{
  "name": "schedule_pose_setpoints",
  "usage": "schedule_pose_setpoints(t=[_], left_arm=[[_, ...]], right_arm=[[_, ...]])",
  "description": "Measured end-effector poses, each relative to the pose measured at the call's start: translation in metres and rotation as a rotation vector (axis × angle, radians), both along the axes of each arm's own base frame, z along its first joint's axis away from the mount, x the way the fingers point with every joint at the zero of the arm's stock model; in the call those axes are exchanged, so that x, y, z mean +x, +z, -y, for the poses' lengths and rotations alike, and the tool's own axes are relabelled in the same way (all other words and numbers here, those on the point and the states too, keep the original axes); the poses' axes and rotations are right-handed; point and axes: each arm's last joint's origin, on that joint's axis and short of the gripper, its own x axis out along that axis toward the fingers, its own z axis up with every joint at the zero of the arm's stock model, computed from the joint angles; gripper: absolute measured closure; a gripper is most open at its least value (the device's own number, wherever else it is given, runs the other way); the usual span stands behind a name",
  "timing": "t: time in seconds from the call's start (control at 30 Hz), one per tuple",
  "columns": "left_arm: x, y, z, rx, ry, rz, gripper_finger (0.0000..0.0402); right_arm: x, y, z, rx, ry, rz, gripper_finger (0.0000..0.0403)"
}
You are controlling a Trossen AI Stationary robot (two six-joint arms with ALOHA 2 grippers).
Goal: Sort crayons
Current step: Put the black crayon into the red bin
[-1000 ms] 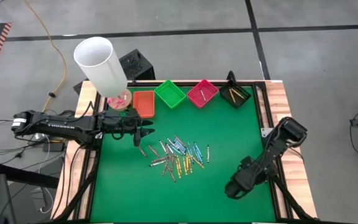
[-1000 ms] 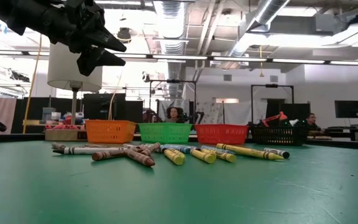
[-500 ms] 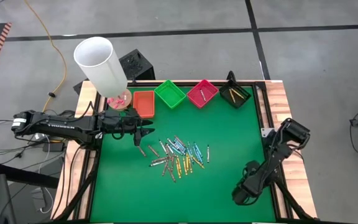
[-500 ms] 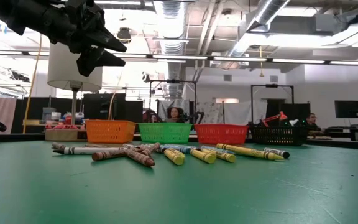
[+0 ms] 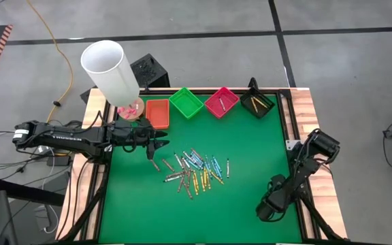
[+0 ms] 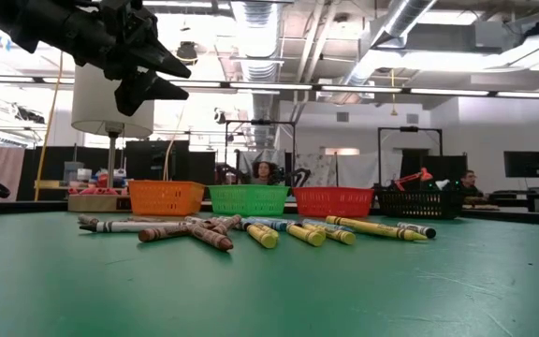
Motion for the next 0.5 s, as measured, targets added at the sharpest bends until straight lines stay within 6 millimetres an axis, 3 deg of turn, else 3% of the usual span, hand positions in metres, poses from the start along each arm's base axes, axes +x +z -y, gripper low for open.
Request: schedule_pose_setpoints(t=[0.27,0.5], left_arm=[[0.000,0.000,0.000,-0.011,0.003,0.002,0.0210],[0.000,0.001,0.000,-0.009,0.008,0.007,0.0210]], right_arm=[[0.003,-0.008,0.002,0.021,0.009,0.060,0.0403],[0.023,0.004,0.006,-0.019,0.056,0.138,0.0403]])
